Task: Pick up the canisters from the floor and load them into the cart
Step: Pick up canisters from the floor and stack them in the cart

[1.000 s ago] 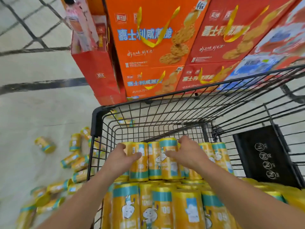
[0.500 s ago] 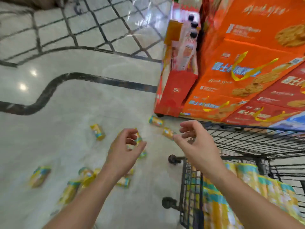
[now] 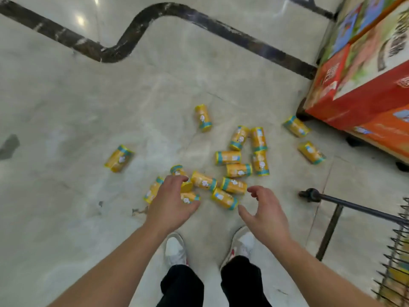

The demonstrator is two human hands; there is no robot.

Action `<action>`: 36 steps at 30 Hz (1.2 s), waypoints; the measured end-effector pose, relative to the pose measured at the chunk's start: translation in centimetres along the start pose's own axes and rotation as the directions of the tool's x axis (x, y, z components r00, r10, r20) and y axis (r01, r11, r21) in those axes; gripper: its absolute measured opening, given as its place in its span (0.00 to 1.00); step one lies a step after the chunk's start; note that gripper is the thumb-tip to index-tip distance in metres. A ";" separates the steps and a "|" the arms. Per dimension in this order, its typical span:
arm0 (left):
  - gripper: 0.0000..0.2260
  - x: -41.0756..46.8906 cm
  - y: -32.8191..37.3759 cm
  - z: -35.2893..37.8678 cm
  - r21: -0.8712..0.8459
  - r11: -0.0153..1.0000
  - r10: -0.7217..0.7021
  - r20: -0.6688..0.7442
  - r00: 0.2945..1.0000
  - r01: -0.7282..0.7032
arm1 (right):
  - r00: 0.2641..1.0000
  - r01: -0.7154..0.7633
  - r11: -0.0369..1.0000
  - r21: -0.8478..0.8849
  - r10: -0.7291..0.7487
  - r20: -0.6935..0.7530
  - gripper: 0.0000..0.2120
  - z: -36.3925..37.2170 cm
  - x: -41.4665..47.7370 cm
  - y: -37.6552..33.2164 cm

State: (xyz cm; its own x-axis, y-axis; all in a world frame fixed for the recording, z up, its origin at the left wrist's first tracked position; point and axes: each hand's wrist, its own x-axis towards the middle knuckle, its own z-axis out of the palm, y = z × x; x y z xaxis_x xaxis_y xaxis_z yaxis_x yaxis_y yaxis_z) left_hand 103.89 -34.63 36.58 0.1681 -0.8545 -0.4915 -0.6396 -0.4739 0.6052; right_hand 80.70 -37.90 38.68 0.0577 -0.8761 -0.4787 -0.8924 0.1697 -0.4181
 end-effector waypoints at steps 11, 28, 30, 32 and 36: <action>0.35 11.9 -16.9 20.3 0.322 0.945 -0.024 0.250 0.968 -0.060 | 0.974 0.030 0.945 -0.326 0.047 0.224 0.38 23.5 13.6 14.2; 0.32 18.6 -23.7 29.7 0.765 0.576 0.131 0.262 0.956 -0.289 | 0.995 -0.070 0.927 -0.368 0.039 -0.092 0.35 35.0 17.6 20.9; 0.34 18.1 -22.8 28.7 0.745 0.604 0.106 0.277 0.955 -0.283 | 0.995 -0.087 0.936 -0.341 0.063 -0.082 0.35 33.7 17.1 20.6; 0.36 17.0 -21.3 27.2 0.702 0.656 0.112 0.273 0.955 -0.277 | 0.992 -0.115 0.953 -0.281 0.098 -0.075 0.36 31.5 16.1 19.8; 0.37 13.4 -15.6 22.6 0.433 0.874 0.149 0.194 0.970 -0.221 | 0.988 -0.137 0.990 -0.041 0.133 -0.076 0.36 24.4 12.7 16.0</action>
State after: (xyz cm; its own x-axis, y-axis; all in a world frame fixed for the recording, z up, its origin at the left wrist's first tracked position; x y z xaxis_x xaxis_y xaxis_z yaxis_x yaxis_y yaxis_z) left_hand 99.17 -33.91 6.43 -0.0781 -0.8577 -0.5082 -0.9210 -0.1330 0.3661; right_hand 78.02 -35.27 7.10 -0.0961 -0.8774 -0.4701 -0.9093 0.2694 -0.3170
